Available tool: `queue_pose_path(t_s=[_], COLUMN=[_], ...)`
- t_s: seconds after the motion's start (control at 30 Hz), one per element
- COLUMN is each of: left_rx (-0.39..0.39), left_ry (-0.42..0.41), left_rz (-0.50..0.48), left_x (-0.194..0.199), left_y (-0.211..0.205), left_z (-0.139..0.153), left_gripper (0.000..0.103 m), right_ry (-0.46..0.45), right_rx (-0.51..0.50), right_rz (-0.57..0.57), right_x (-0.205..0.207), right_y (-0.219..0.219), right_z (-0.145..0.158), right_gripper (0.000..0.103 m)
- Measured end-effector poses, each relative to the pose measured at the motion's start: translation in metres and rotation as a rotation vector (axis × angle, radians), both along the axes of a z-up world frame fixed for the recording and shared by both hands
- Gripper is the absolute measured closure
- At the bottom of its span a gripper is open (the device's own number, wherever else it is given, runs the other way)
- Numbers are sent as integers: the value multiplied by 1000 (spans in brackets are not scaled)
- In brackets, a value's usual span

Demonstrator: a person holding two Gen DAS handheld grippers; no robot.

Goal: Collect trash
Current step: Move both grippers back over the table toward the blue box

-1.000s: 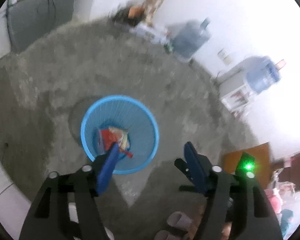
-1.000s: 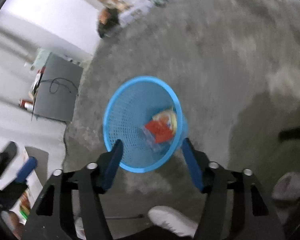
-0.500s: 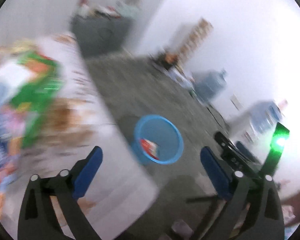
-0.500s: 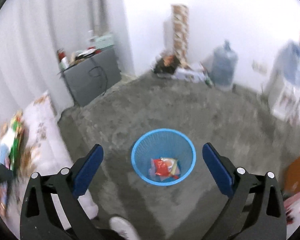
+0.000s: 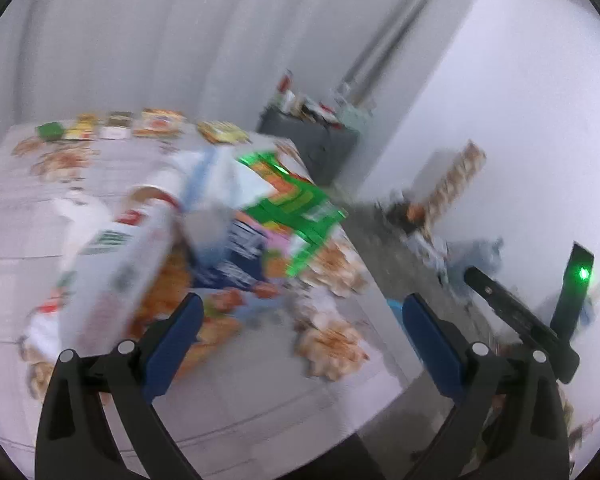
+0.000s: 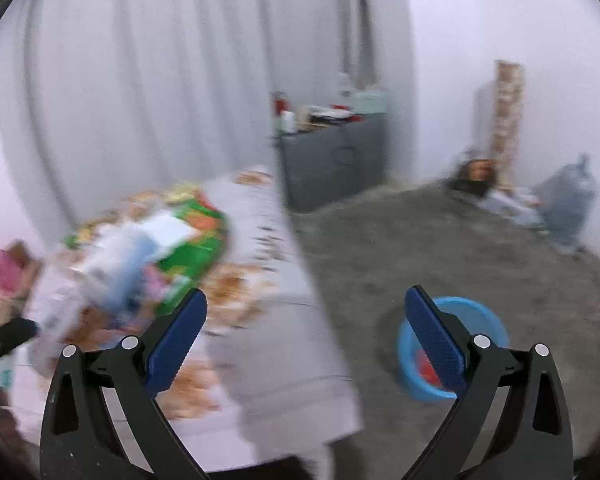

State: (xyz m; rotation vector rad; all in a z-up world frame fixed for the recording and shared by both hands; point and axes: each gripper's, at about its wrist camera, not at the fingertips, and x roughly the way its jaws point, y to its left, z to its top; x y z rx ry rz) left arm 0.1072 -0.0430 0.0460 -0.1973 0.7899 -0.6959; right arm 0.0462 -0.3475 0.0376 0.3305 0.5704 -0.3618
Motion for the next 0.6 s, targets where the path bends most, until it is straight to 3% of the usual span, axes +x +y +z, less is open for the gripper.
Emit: queue_pose_path(t_s=[0.07,0.23,0.43,0.6], left_rx=[-62,-124,-61,-36], left_ry=[0,-19,-103,-107], left_rz=[22,80,127,129], left_x=[4,12,19,25], left_y=[22,61,77,84], left_z=[1,7,11,1], left_gripper=[6,6,6,6], right_ry=[-7,-5,27,67], right_rx=[32,193,279,309], right_rz=[24,131,265,351], right_x=[6,26,70,118], right_y=[8,21,53,81], right_z=[4,12,25,29], right_gripper=[8,8,8,10])
